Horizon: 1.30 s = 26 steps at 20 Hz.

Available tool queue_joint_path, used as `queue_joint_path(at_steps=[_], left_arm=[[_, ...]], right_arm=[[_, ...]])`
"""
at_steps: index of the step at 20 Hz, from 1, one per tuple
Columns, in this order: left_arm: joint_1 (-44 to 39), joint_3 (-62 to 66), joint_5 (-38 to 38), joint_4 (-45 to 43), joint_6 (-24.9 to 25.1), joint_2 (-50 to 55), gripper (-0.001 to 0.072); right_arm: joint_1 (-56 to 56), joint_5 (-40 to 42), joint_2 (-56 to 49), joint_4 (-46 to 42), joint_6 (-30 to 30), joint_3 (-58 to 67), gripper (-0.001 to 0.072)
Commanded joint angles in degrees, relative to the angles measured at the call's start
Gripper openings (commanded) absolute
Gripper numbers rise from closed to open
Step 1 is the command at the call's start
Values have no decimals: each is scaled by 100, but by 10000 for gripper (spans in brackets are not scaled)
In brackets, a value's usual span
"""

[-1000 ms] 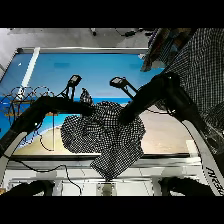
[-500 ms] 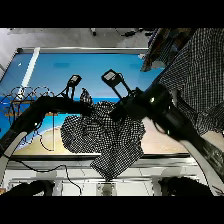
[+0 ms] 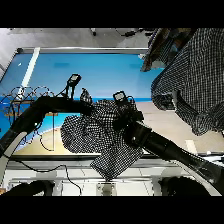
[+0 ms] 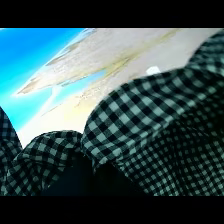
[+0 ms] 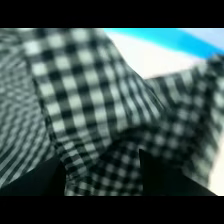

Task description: Fold the clothes and pants, and hang the long-sleeved shirts on hangers.

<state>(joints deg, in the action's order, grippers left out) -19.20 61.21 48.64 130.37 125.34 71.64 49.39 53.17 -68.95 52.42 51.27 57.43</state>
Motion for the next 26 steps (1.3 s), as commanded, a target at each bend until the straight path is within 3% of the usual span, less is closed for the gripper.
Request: queue_joint_path(at_steps=[1, 2, 4, 6, 9, 14, 15, 17, 18, 24, 26], left_arm=[[2, 4, -7, -2, 7, 2, 27], [2, 4, -7, -2, 9, 2, 27], [4, 4, -4, -22, 9, 2, 27], [4, 4, -2, -212, 7, 2, 27], [4, 4, -7, -483, 7, 2, 27], [2, 9, -28, -35, 144, -4, 40], [2, 9, -26, 212, 356, -24, 41], [4, 9, -26, 597, 592, -129, 281], [4, 9, -20, 645, 590, -238, 363], [702, 9, 817, 640, 826, -1882, 376], [1419, -9, 1246, 503, 328, -2583, 398]], right_arm=[[7, -380, -179, -804, -940, -179, 495], [4, -509, -195, -922, -1008, -177, 401], [7, -492, -151, -1139, -1010, -101, 43], [7, -20, 94, -918, -612, 212, 34], [-125, 330, 837, 343, 1158, 1045, 32], [-1040, 1163, 1244, 2667, 3060, 2203, 31], [-1193, 1296, 1202, 2946, 3287, 2203, 31], [-1405, 1587, 1047, 3202, 3574, 2203, 31], [-1467, 1617, 981, 3270, 3724, 2203, 31], [-1799, 1665, 723, 3762, 4400, 2203, 31], [-1797, 1663, 719, 3821, 4533, 2203, 31]])
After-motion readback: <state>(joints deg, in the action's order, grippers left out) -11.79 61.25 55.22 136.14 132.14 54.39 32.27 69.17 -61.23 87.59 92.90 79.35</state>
